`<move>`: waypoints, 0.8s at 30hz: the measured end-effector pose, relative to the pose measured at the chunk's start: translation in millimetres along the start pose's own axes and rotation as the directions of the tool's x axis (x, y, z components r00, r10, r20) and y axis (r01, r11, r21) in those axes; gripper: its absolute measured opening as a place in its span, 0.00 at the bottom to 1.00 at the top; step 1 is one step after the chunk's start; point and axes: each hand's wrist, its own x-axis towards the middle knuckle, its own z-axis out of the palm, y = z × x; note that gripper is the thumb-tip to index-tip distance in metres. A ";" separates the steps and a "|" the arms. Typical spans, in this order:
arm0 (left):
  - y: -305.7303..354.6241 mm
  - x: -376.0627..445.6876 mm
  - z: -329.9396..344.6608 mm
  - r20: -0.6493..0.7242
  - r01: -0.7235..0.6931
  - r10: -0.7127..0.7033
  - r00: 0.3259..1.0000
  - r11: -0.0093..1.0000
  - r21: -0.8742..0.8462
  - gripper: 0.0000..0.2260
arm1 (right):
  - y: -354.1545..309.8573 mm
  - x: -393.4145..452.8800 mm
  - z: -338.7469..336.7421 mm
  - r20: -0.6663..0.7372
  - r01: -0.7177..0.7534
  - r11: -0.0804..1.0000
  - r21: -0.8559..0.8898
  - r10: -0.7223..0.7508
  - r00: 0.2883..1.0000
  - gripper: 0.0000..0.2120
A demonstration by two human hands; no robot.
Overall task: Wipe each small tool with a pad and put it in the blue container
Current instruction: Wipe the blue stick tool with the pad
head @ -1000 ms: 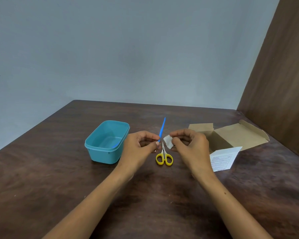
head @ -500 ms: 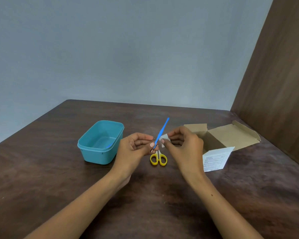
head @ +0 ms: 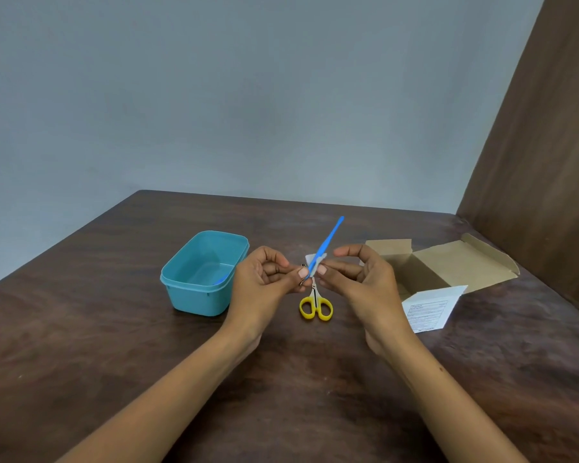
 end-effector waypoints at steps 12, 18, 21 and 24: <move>-2.0 -2.2 0.9 0.169 0.149 -0.158 0.973 0.987 0.066 0.07 | 1.9 4.4 -1.1 -0.112 0.020 0.998 0.052 -0.014 0.994 0.17; -3.7 -1.5 -0.4 0.139 -0.066 0.032 0.990 0.968 0.244 0.05 | 0.5 2.4 -0.6 -0.059 -0.006 0.999 0.054 0.009 0.998 0.16; -3.9 -1.6 -1.8 0.150 -0.165 0.121 0.981 0.929 0.330 0.04 | -0.2 2.1 -1.2 -0.013 -0.052 0.997 0.055 0.053 0.999 0.16; -3.4 -0.3 -2.5 0.169 -0.191 0.139 0.976 0.919 0.345 0.04 | -0.7 2.0 -1.4 0.000 -0.076 0.995 0.063 0.076 0.997 0.14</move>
